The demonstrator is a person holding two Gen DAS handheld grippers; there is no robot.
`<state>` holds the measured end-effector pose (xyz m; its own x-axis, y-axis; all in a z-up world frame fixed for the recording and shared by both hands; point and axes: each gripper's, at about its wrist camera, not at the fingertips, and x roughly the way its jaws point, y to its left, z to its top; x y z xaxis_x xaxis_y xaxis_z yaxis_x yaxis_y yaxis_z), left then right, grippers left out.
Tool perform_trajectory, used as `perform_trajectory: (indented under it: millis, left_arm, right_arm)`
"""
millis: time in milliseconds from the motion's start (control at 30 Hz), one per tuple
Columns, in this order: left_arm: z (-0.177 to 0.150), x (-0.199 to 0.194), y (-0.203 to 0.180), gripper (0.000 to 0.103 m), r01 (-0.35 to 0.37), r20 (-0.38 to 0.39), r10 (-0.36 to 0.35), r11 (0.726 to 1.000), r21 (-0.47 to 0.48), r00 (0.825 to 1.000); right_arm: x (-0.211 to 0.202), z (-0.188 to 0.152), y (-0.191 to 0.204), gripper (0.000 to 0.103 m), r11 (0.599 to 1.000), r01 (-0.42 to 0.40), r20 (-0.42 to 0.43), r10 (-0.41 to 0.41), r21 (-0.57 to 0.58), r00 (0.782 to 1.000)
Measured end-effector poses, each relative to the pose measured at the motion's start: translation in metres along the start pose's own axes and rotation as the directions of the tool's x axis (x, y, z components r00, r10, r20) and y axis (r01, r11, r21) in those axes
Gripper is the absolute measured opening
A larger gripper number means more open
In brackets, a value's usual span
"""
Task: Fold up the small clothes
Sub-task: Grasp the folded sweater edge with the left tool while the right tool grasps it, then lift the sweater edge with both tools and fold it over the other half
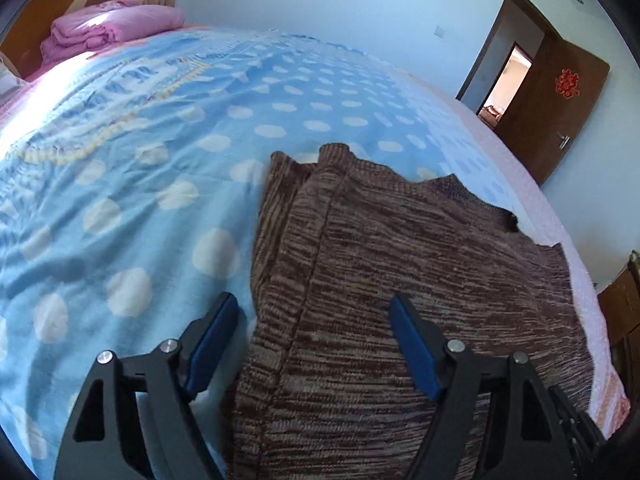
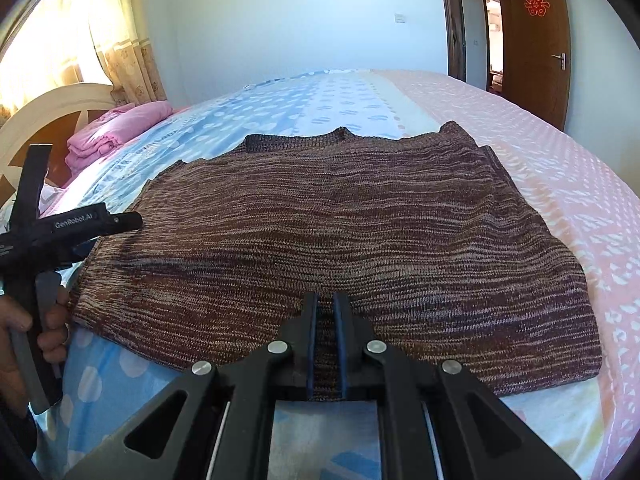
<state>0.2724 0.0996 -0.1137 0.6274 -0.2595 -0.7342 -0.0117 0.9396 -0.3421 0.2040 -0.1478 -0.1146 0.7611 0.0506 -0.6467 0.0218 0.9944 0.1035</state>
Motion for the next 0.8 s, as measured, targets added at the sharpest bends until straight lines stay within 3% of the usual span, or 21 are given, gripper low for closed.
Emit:
perform_trajectory:
  millis: [33,133,200,233,367,433,500,567,633,667,700,767,800]
  left_arm:
    - [-0.001,-0.001,0.006,0.078,0.029,0.0,-0.029,0.999,-0.041,1.0]
    - [-0.003,-0.008,0.018,0.059,0.061,-0.003,-0.062,0.992,-0.11,0.998]
    - [-0.006,-0.013,0.026,0.035,0.073,-0.009,-0.075,0.984,-0.164,0.997]
    - [-0.007,-0.012,0.025,0.032,0.085,-0.008,-0.088,0.98,-0.179,0.996]
    - [-0.012,-0.012,0.022,0.029,0.088,0.025,-0.085,0.983,-0.162,0.996]
    - [-0.01,-0.008,0.021,0.035,0.08,0.033,-0.076,0.983,-0.164,0.997]
    - [-0.004,-0.002,0.019,0.054,0.105,0.024,-0.103,0.982,-0.159,0.994]
    - [-0.001,0.0,0.015,0.057,0.092,0.015,-0.09,0.987,-0.133,0.996]
    - [-0.001,0.001,0.01,0.053,0.067,0.013,-0.066,0.992,-0.109,0.998]
    - [-0.002,0.0,0.01,0.045,0.058,0.017,-0.056,0.992,-0.109,0.998]
    - [-0.002,0.0,0.013,0.028,0.053,0.018,-0.052,0.991,-0.12,0.998]
    - [-0.003,-0.001,0.025,0.014,0.11,0.025,-0.108,0.977,-0.181,0.994]
    - [-0.004,-0.001,0.029,0.013,0.129,0.029,-0.126,0.97,-0.206,0.992]
  right_arm:
    - [0.0,0.0,0.0,0.009,1.0,-0.002,0.0,0.002,0.002,1.0]
    - [0.0,0.0,-0.001,0.009,1.0,-0.008,0.003,0.008,0.006,1.0]
    - [0.0,0.0,-0.002,0.009,1.0,-0.013,0.003,0.013,0.01,1.0]
    - [0.0,0.0,-0.002,0.009,1.0,-0.016,0.003,0.016,0.012,1.0]
    - [0.0,0.0,-0.004,0.009,1.0,-0.024,0.004,0.024,0.017,1.0]
    - [0.0,0.0,-0.005,0.009,0.999,-0.028,0.004,0.027,0.019,1.0]
    - [0.001,-0.001,-0.005,0.009,0.999,-0.03,0.004,0.03,0.021,1.0]
    - [0.001,-0.001,-0.005,0.009,0.999,-0.031,0.004,0.031,0.021,1.0]
    - [0.001,-0.001,-0.005,0.009,0.999,-0.031,0.004,0.031,0.022,1.0]
    - [0.001,-0.001,-0.005,0.009,0.999,-0.03,0.004,0.03,0.021,1.0]
    - [0.001,-0.001,-0.005,0.009,0.999,-0.03,0.004,0.03,0.021,1.0]
    - [0.001,-0.001,-0.005,0.009,0.999,-0.027,0.002,0.027,0.02,1.0]
    - [0.001,0.0,-0.005,0.009,1.0,-0.022,-0.003,0.022,0.014,1.0]
